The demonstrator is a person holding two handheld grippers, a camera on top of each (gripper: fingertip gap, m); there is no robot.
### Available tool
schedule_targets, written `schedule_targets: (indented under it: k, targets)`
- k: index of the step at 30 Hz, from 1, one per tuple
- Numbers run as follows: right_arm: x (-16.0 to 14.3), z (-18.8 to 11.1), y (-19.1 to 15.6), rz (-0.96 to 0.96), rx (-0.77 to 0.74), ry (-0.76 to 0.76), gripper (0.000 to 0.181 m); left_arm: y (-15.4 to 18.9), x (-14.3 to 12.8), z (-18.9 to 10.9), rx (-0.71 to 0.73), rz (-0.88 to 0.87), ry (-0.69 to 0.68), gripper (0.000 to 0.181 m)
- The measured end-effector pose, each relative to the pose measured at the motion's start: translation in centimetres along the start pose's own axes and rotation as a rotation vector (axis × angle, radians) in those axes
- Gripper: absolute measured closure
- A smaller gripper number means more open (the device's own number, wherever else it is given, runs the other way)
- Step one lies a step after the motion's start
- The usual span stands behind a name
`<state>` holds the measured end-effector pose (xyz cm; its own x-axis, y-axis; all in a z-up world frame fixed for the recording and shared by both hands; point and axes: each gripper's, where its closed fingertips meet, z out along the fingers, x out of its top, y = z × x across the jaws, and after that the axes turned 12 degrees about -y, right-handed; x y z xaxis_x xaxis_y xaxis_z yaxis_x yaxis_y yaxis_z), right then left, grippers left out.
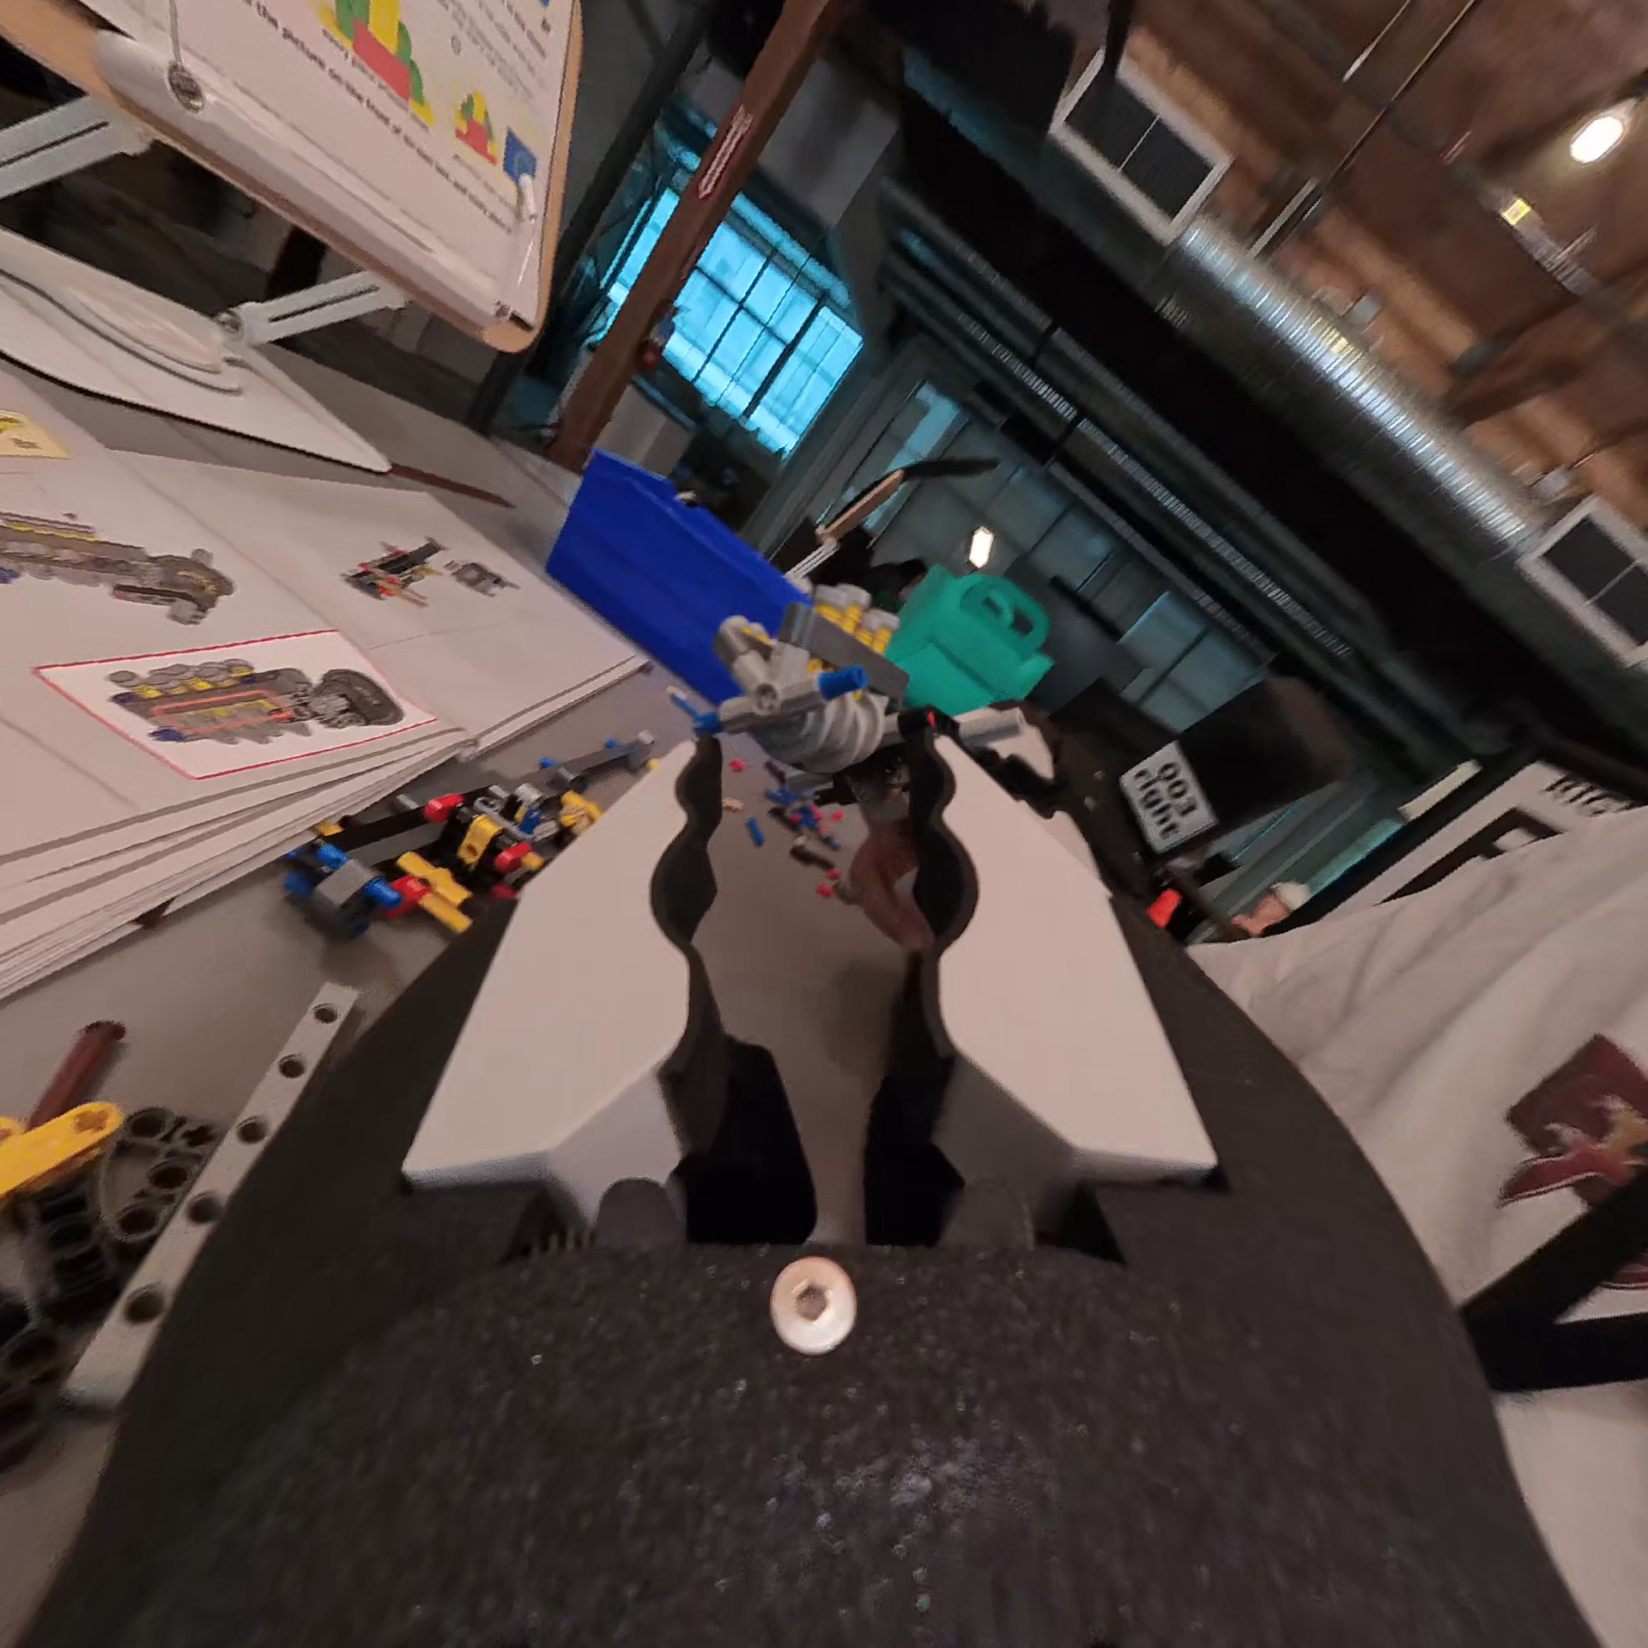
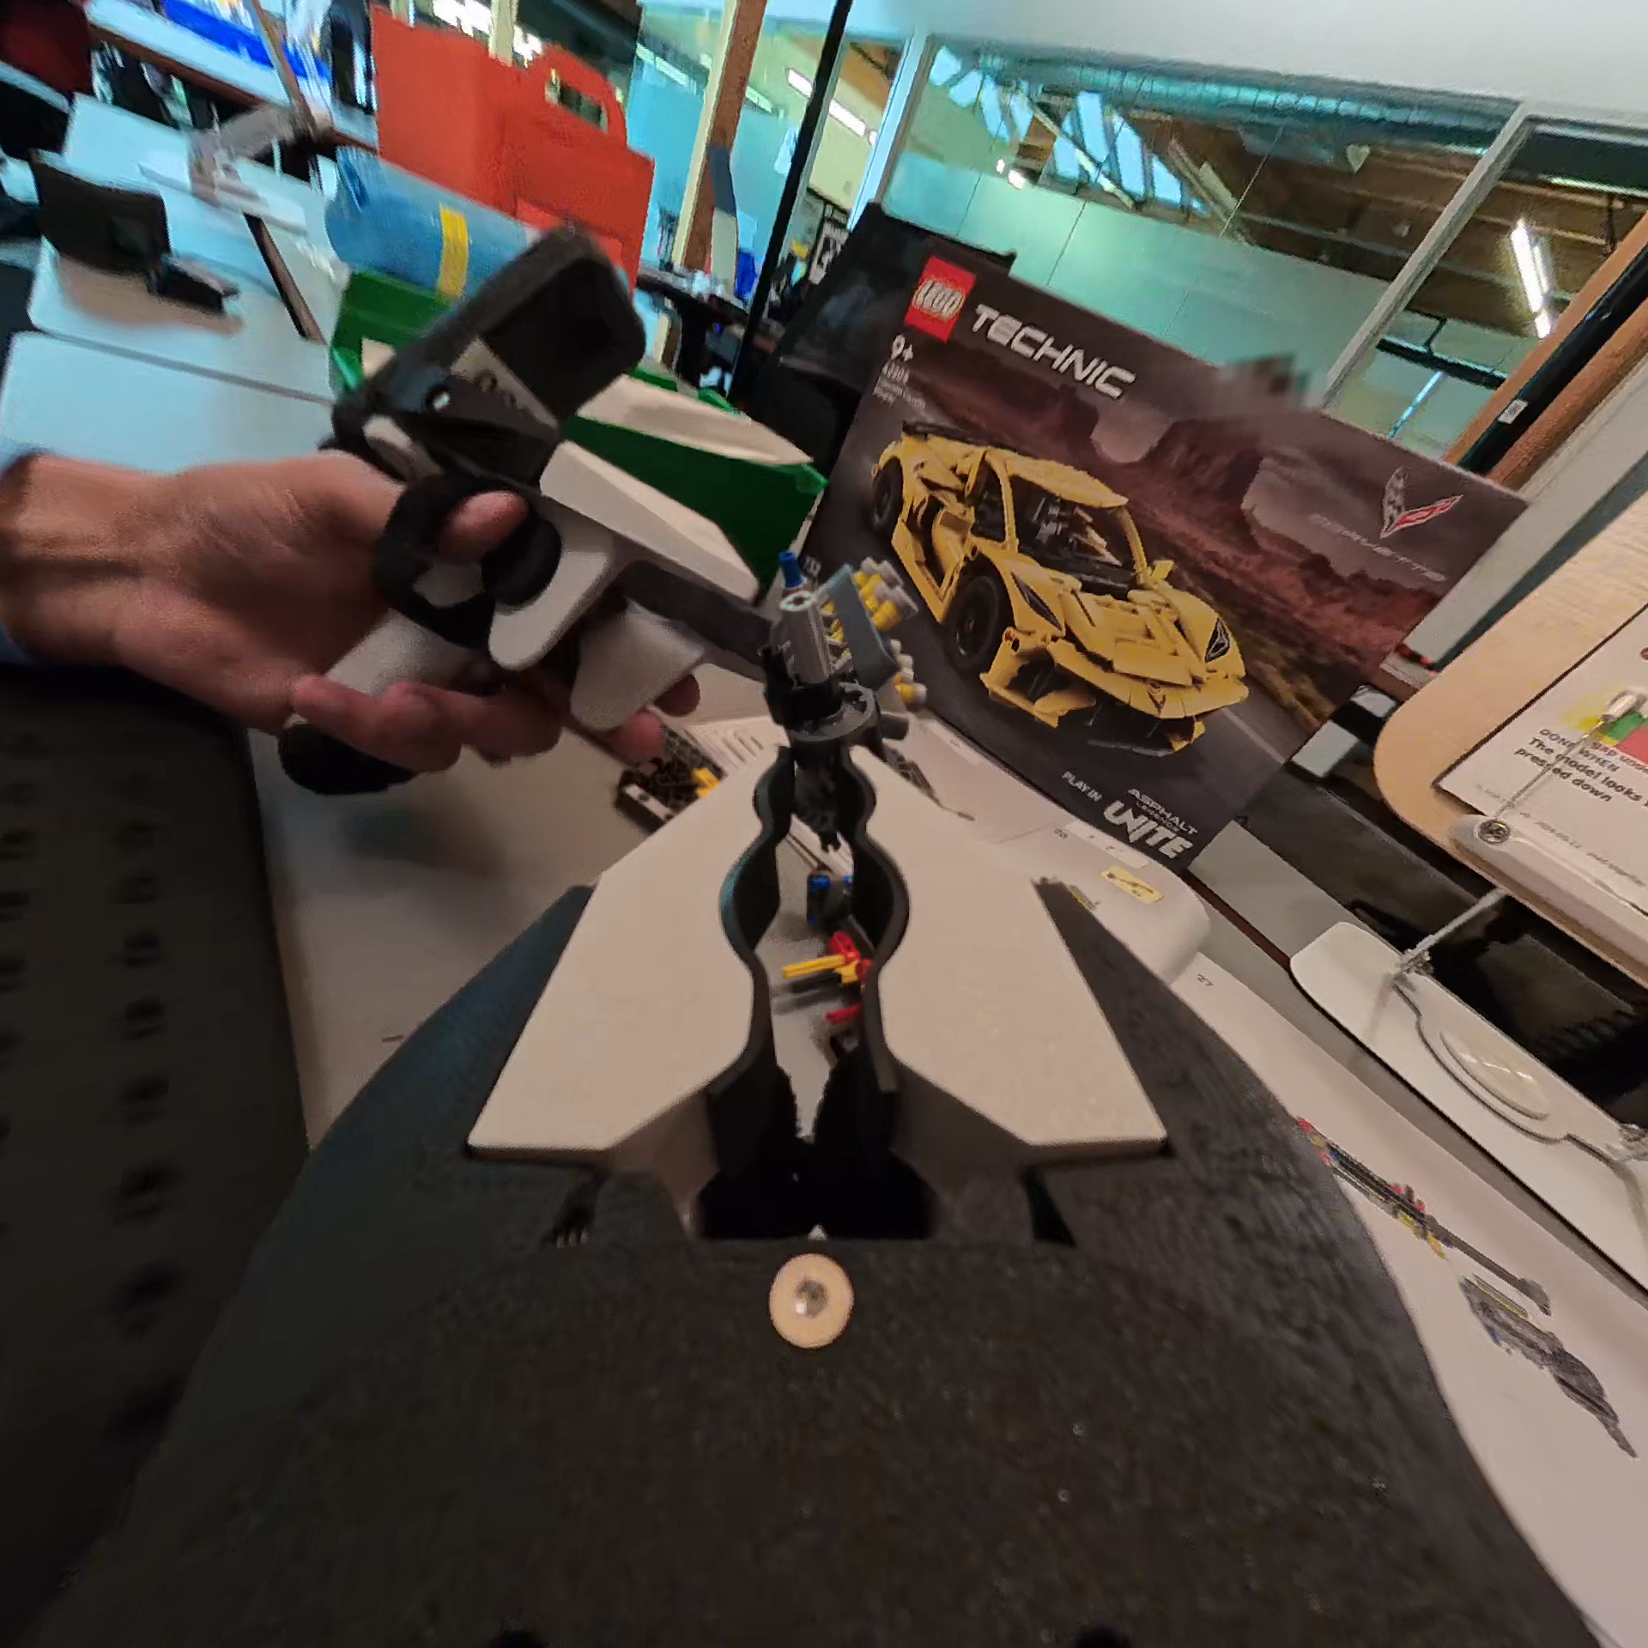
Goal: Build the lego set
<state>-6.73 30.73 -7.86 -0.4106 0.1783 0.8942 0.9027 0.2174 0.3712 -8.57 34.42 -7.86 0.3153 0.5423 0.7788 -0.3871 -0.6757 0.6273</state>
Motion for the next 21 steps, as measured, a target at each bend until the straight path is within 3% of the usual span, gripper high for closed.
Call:
schedule_targets:
  k: [4, 11, 16, 21]
  targets:
    - [1.6, -1.3, -0.3, 0.075, 0.114, 0.127, 0.173, 1.4, 1.2, -0.4, -0.117, -0.027, 0.059, 0.141]
    - [1.9, -2.2, 0.1, -0.025, 0.107, 0.19, 0.173, 3.2, 0.2, 0.0, -0.17, 0.042, -0.003, 0.148]
    - [2.3, -3.3, 0.9, -0.08, 0.139, 0.207, 0.173, 5.1, -1.7, 0.5, -0.252, 0.068, -0.106, 0.147]
    - [2.2, -3.6, 1.4, -0.111, 0.137, 0.18, 0.174, 5.8, -1.8, 1.0, -0.287, 0.057, -0.115, 0.143]
